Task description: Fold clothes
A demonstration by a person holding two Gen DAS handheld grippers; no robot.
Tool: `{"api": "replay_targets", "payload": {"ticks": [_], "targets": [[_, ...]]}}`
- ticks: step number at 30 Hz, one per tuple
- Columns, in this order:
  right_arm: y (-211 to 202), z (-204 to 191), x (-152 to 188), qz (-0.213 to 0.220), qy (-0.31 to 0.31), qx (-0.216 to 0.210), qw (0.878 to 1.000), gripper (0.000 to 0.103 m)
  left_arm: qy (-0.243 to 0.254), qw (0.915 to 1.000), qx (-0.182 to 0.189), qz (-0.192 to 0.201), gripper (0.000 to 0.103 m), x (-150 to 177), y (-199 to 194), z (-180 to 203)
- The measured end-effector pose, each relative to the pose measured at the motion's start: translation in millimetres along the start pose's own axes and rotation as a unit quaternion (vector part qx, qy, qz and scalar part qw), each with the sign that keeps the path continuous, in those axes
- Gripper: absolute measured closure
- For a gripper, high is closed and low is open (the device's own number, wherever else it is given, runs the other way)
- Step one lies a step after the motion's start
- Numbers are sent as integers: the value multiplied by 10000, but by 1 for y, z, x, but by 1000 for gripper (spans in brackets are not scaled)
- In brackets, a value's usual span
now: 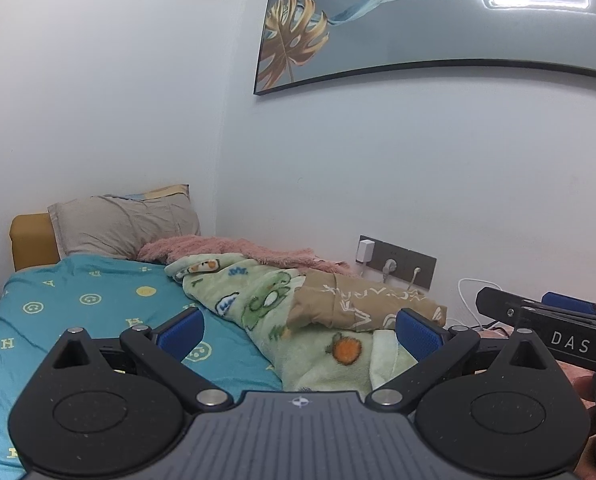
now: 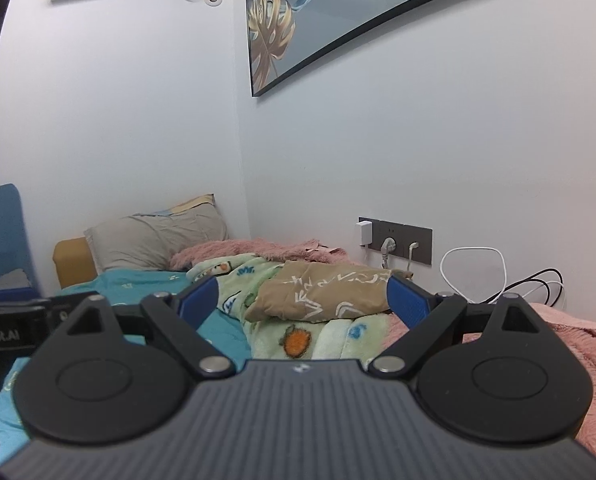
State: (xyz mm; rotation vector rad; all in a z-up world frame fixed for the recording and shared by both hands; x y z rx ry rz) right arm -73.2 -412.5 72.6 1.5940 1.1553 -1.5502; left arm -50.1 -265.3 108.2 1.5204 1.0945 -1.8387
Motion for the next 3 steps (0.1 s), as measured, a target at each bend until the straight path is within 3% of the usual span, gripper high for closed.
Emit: {"api": "replay_targets", "payload": {"ticks": [3], "targets": [[-2,-1,1,-15,1,-15,10000,10,-9,10000,-32,27,0,0,-2,-1]]}}
Point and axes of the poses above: each gripper's, at about its wrist camera, not at the fingertips, and y roughly the way its jaws point, z to its right, x to its underside, the point moved 8 cm from there along y, roughly the way its jaws point, and after that the axes turned 6 degrees about -x, right-handed, at the moved point
